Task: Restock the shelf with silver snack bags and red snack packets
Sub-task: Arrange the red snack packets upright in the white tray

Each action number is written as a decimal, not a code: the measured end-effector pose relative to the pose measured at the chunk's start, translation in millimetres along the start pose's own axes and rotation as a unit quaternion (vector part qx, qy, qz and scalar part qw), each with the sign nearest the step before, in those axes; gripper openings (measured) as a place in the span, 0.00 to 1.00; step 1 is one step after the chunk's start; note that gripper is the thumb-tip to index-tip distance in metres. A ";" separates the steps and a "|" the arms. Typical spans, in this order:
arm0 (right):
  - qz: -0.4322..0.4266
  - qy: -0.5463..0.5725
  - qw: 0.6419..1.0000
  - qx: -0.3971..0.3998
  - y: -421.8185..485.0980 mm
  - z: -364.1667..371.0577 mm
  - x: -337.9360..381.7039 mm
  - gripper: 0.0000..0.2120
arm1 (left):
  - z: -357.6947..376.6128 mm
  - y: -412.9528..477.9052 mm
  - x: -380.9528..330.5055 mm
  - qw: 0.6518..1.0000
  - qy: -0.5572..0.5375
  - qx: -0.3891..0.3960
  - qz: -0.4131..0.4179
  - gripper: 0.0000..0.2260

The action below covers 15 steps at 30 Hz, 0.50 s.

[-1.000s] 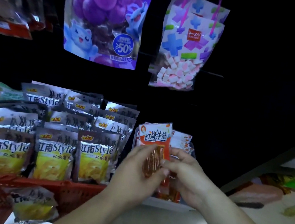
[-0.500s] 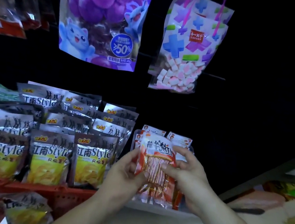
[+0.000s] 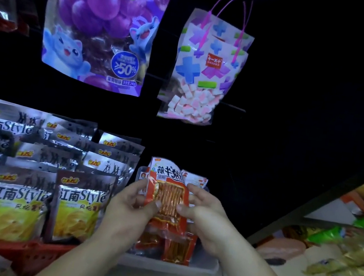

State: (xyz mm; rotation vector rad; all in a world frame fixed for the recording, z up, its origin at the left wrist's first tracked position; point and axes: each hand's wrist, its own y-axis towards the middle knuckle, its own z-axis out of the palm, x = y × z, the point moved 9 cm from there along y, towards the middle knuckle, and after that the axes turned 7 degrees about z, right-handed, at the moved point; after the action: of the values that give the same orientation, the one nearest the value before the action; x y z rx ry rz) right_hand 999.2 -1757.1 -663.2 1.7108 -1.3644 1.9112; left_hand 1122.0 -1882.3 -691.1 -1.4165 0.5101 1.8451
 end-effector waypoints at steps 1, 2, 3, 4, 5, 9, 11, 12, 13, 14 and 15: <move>0.002 -0.016 1.000 0.017 -0.2 0.9 -0.5 0.29 | -0.9 -0.3 0.5 1.000 0.001 0.002 -0.001 0.24; 0.000 -0.026 0.999 0.027 0.2 0.4 -1.3 0.33 | 0.7 -0.8 1.4 1.000 -0.005 0.015 -0.006 0.26; -0.001 -0.031 0.999 0.028 -0.6 -1.8 -1.1 0.35 | 3.6 -1.6 3.3 0.999 -0.019 0.032 -0.016 0.28; -0.005 -0.030 0.999 0.027 -0.6 -4.3 -1.1 0.36 | 7.3 -2.7 5.2 0.998 -0.036 0.050 -0.030 0.30; -0.011 -0.032 0.999 0.023 -1.0 -7.5 -0.8 0.36 | 10.4 -4.3 6.2 0.996 -0.046 0.064 -0.038 0.32; -0.039 -0.056 0.997 0.023 -0.3 -12.0 -0.3 0.32 | 11.8 -6.0 10.2 0.996 -0.032 0.075 -0.030 0.35; -0.060 -0.073 0.995 0.010 1.1 -13.2 1.1 0.30 | 10.3 -7.6 8.4 0.997 -0.022 0.070 -0.024 0.33; -0.068 -0.078 0.995 0.001 1.9 -14.7 2.2 0.29 | 10.6 -9.2 6.4 0.997 -0.020 0.069 -0.022 0.32; -0.072 -0.075 0.995 -0.005 2.5 -16.4 3.0 0.29 | 10.1 -10.6 4.2 0.997 -0.014 0.069 -0.015 0.30; -0.072 -0.067 0.995 -0.012 4.4 -18.3 2.3 0.28 | 8.4 -11.4 0.9 0.998 -0.001 0.067 0.000 0.29; -0.075 -0.066 0.995 -0.023 4.4 -19.8 3.1 0.28 | 5.5 -11.2 -2.0 0.998 0.019 0.062 0.017 0.28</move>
State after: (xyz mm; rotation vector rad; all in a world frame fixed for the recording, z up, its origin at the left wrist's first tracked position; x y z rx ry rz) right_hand 982.4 -1745.9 -660.3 1.8886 -1.2733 1.7010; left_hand 1127.1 -1871.8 -686.1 -1.3693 0.6584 1.7846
